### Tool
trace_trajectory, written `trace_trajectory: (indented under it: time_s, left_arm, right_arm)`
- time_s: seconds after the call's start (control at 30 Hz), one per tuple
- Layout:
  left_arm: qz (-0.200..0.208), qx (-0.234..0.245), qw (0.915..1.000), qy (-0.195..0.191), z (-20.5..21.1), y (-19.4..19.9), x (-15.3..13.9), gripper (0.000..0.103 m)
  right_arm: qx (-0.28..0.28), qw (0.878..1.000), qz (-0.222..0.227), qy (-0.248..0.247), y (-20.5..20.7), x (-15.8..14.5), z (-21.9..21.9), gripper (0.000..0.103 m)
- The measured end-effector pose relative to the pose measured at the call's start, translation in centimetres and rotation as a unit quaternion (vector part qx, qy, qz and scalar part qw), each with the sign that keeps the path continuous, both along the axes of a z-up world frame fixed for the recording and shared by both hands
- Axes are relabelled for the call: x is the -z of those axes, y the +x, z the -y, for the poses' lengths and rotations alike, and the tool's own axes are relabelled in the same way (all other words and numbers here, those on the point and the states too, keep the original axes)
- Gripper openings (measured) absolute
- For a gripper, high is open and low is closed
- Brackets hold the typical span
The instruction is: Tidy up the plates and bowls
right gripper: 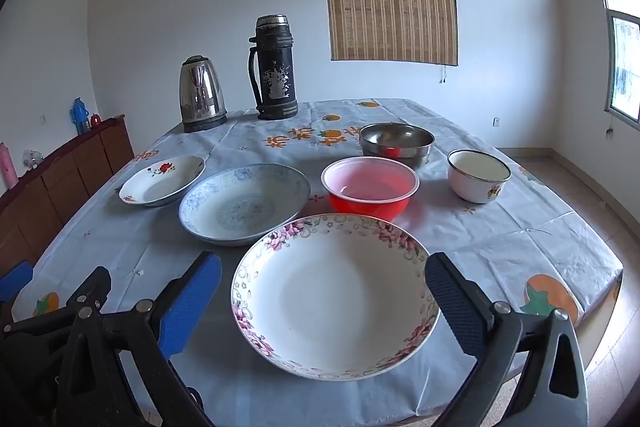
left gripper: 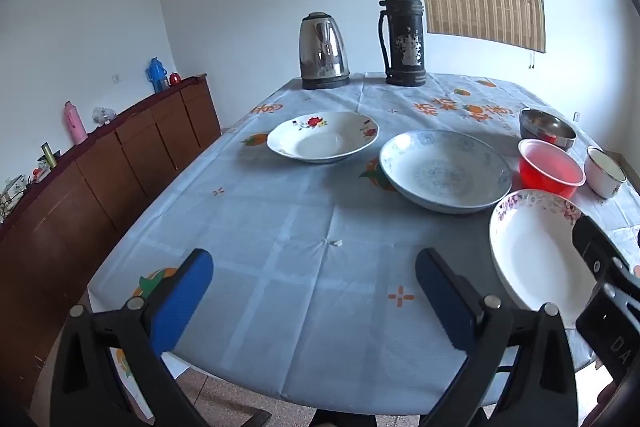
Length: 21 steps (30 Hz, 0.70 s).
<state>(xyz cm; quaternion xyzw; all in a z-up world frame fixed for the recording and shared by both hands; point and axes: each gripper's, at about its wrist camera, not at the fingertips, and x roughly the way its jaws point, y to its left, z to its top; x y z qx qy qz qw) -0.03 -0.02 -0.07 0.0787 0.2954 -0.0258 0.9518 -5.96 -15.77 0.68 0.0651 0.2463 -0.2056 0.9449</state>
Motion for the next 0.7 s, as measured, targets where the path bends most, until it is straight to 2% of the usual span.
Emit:
trace_trajectory:
  time_s: [0.07, 0.33, 0.4, 0.7]
  left_arm:
    - [-0.013, 0.002, 0.9999, -0.006, -0.1, 0.2, 0.0, 0.103]
    - [-0.009, 0.01, 0.9999, -0.006, 1.3, -0.4, 0.5, 0.103]
    - [-0.015, 0.011, 0.9996, -0.02, -0.1, 0.0, 0.4, 0.103]
    - [-0.017, 0.018, 0.9995, -0.021, -0.1, 0.0, 0.2, 0.103]
  right_arm:
    - [0.0, 1.0, 0.002, 0.002, 0.0, 0.0, 0.0, 0.102]
    - [-0.004, 1.0, -0.003, 0.002, 0.1, 0.1, 0.1, 0.102]
    - [-0.003, 1.0, -0.003, 0.001, 0.2, 0.0, 0.2, 0.102]
    - [-0.001, 1.0, 0.0, -0.001, 0.0, 0.1, -0.1, 0.102]
